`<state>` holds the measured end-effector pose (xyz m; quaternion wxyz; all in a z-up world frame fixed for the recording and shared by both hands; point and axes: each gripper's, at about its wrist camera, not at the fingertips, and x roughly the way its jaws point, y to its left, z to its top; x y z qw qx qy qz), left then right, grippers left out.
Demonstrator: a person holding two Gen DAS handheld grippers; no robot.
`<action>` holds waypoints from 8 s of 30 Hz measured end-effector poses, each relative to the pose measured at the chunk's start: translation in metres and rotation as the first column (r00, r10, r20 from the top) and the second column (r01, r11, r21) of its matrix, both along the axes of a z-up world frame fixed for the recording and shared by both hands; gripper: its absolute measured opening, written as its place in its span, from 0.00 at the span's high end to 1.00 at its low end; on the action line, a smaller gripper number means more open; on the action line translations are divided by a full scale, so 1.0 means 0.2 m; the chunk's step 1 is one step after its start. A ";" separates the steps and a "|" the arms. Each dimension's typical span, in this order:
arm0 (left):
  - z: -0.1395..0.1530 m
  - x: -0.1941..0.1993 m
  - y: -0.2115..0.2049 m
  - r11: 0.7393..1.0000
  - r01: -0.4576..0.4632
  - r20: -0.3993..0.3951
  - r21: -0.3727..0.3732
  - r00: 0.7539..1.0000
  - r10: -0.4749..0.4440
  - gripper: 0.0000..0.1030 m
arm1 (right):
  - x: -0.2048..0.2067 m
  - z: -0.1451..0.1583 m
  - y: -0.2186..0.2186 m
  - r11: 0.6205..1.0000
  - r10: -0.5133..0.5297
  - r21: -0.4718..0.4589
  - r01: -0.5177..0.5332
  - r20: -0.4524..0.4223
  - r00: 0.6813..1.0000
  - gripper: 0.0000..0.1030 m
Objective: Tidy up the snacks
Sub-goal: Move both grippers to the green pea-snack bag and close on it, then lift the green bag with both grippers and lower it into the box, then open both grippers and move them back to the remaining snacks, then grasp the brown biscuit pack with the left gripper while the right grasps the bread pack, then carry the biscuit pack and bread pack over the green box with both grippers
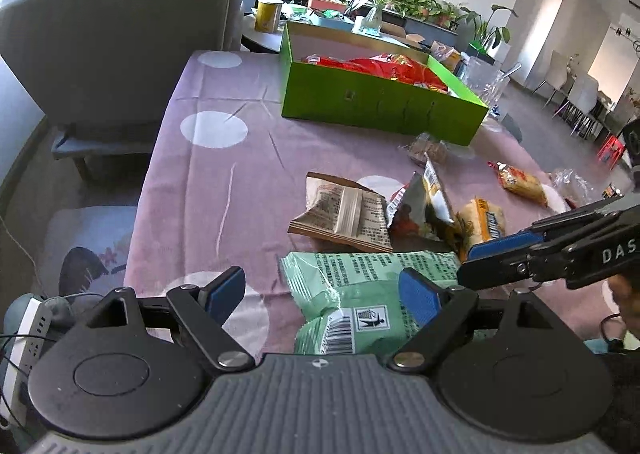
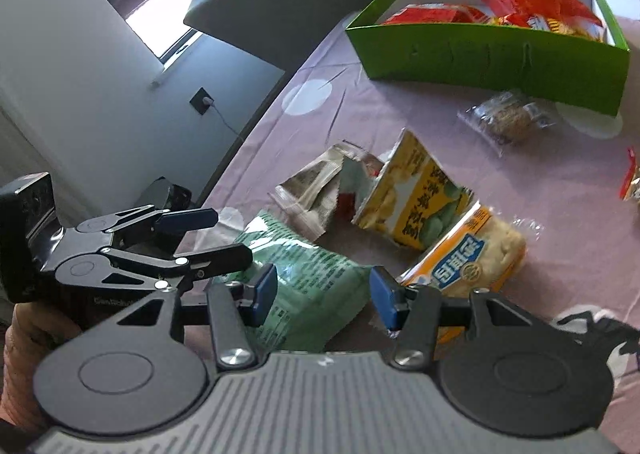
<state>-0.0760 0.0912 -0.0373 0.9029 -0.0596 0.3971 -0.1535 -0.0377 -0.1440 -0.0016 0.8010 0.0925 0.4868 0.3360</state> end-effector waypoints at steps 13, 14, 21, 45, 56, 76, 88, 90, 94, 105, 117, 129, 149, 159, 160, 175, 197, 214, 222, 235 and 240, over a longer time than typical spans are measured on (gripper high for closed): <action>-0.11 -0.02 -0.09 0.997 0.077 -0.080 -0.026 0.994 -0.079 0.11 | 0.01 -0.08 0.05 0.997 0.013 -0.072 -0.018 -0.069 0.998 0.37; -0.11 -0.03 -0.11 0.996 0.083 -0.077 -0.015 0.994 -0.084 0.11 | 0.01 -0.08 0.04 0.997 0.011 -0.077 -0.015 -0.063 0.998 0.37; -0.09 -0.01 -0.15 0.997 0.075 -0.087 -0.006 0.993 -0.075 0.23 | 0.00 -0.04 0.03 0.993 -0.020 -0.117 0.021 0.006 1.000 0.37; -0.08 0.00 -0.01 0.998 -0.030 -0.098 -0.051 0.995 0.025 0.31 | 0.04 -0.07 0.02 0.999 -0.033 -0.020 0.031 -0.114 0.993 0.36; -0.04 -0.02 -0.11 0.999 0.032 -0.065 -0.010 0.997 -0.032 0.40 | 0.06 -0.08 0.04 0.999 -0.042 0.012 0.043 -0.113 0.993 0.34; 0.44 0.20 -0.25 0.992 0.104 0.238 0.069 0.964 -0.118 0.39 | 0.19 0.33 -0.07 0.981 -0.124 0.167 0.097 0.159 0.979 0.35; 0.53 0.74 -0.43 0.988 0.151 0.228 0.036 0.961 -0.155 0.39 | 0.58 0.37 -0.22 0.953 -0.244 0.226 0.200 0.186 0.952 0.34; 0.52 0.82 -0.45 0.987 0.153 0.215 0.041 0.964 -0.158 0.39 | 0.65 0.36 -0.23 0.949 -0.264 0.225 0.221 0.185 0.946 0.34; 0.48 1.00 -0.48 0.987 0.150 0.212 0.047 0.965 -0.157 0.39 | 0.79 0.34 -0.24 0.939 -0.301 0.226 0.260 0.171 0.938 0.34; 0.33 1.40 -0.47 0.992 0.128 0.159 0.004 0.979 -0.127 0.39 | 1.13 0.22 -0.24 0.932 -0.334 0.191 0.307 0.135 0.933 0.34; 0.16 1.49 -0.44 0.997 0.068 0.094 0.025 0.993 -0.070 0.30 | 1.19 0.08 -0.25 0.924 -0.378 0.116 0.363 0.153 0.913 0.34; 0.28 1.30 -0.31 0.999 0.023 0.169 0.030 0.985 -0.028 0.24 | 1.05 0.18 -0.31 0.918 -0.397 0.108 0.382 0.236 0.887 0.34; 0.25 0.68 -0.18 0.999 -0.007 0.175 0.038 0.985 0.000 0.16 | 0.39 0.32 -0.40 0.907 -0.410 0.143 0.397 0.521 0.749 0.29; 0.12 0.44 -0.17 0.998 -0.014 0.138 0.060 0.990 0.005 0.15 | 0.12 0.25 -0.30 0.937 -0.331 0.096 0.337 0.558 0.761 0.29; 0.10 0.42 -0.18 0.997 -0.011 0.133 0.070 0.991 0.001 0.15 | 0.10 0.23 -0.28 0.939 -0.313 0.061 0.340 0.564 0.764 0.29; -0.07 0.41 -0.27 0.987 0.013 0.053 0.157 0.998 -0.021 0.15 | 0.00 0.01 -0.20 0.931 -0.251 -0.133 0.340 0.443 0.861 0.29; -0.12 0.39 -0.31 0.980 0.056 0.034 0.192 0.997 -0.064 0.43 | 0.00 -0.12 -0.14 0.903 -0.228 -0.277 0.327 0.336 0.914 0.29; -0.12 0.37 -0.32 0.973 0.045 0.024 0.228 0.998 -0.051 0.32 | 0.02 -0.12 -0.20 0.916 -0.263 -0.236 0.323 0.253 0.931 0.29; -0.14 0.44 -0.33 0.972 0.029 0.033 0.234 0.999 -0.038 0.34 | 0.04 -0.12 -0.21 0.917 -0.274 -0.226 0.328 0.242 0.931 0.29; 0.05 0.33 -0.26 0.989 0.007 0.128 0.147 0.991 -0.026 0.46 | 0.02 -0.07 -0.22 0.934 -0.254 -0.182 0.306 0.264 0.931 0.34; 0.14 0.34 -0.29 0.990 0.020 0.174 0.139 0.984 -0.045 0.46 | 0.03 0.01 -0.23 0.939 -0.259 -0.149 0.311 0.292 0.921 0.34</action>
